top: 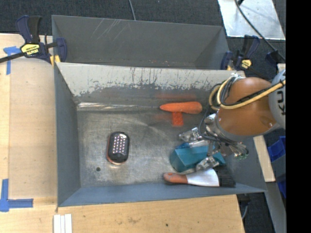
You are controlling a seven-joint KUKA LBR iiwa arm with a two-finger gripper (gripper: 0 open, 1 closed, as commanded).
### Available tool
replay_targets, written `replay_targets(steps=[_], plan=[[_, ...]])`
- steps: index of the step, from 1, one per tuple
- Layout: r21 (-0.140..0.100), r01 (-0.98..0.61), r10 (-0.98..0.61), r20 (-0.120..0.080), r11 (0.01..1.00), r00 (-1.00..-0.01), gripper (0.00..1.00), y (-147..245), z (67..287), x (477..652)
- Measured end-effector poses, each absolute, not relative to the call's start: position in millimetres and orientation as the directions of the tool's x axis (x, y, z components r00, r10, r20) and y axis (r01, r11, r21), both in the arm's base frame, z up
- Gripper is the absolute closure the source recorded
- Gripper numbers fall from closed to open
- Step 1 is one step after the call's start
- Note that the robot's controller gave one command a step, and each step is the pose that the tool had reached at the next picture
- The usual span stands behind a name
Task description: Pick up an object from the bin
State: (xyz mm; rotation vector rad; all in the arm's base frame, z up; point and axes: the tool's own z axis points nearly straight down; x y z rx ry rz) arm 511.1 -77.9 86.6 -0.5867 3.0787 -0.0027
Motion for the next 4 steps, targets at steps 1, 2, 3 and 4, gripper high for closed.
replay_targets(steps=[1, 2, 3, 4], plan=[[-0.001, -0.377, -0.377, -0.005, 0.926, -0.926, 1.00, -86.8, 80.1, 511.2], [-0.001, -0.377, -0.377, -0.005, 0.926, -0.926, 1.00, -86.9, 80.1, 511.2], [0.002, -0.367, -0.367, 0.004, 0.930, -0.930, 1.00, -62.2, 195.6, 529.2], [0.002, -0.366, -0.366, 0.004, 0.931, -0.931, 1.00, -62.1, 195.5, 529.2]])
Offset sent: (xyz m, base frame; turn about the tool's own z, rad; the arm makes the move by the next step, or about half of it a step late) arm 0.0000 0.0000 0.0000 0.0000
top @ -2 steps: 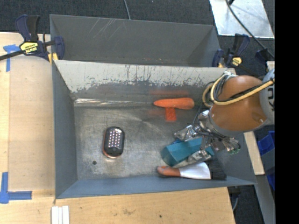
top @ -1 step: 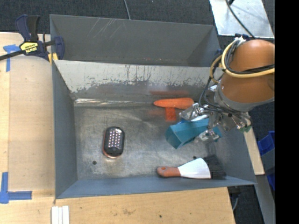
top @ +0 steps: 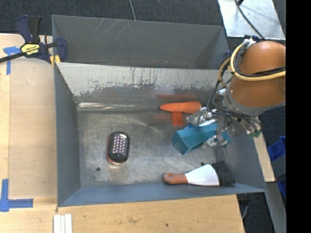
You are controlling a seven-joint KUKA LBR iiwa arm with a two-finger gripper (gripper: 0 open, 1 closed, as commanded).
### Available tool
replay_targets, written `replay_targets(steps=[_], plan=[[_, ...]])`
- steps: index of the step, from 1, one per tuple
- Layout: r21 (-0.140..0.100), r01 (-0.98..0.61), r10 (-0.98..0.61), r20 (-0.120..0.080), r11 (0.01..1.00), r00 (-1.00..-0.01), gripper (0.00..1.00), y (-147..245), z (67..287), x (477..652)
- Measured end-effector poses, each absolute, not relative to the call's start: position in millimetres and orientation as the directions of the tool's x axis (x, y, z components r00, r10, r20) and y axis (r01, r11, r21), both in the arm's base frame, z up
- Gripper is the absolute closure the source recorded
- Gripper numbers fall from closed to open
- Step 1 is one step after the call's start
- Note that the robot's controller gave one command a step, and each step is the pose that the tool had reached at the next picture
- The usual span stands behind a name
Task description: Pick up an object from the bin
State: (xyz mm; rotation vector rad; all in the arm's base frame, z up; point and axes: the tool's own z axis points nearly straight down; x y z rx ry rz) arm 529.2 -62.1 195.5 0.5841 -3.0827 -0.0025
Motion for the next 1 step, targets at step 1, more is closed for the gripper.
replay_targets(steps=[1], plan=[[0.003, -0.433, -0.433, 0.006, 0.901, -0.901, 1.00, -46.1, 237.3, 551.9]])
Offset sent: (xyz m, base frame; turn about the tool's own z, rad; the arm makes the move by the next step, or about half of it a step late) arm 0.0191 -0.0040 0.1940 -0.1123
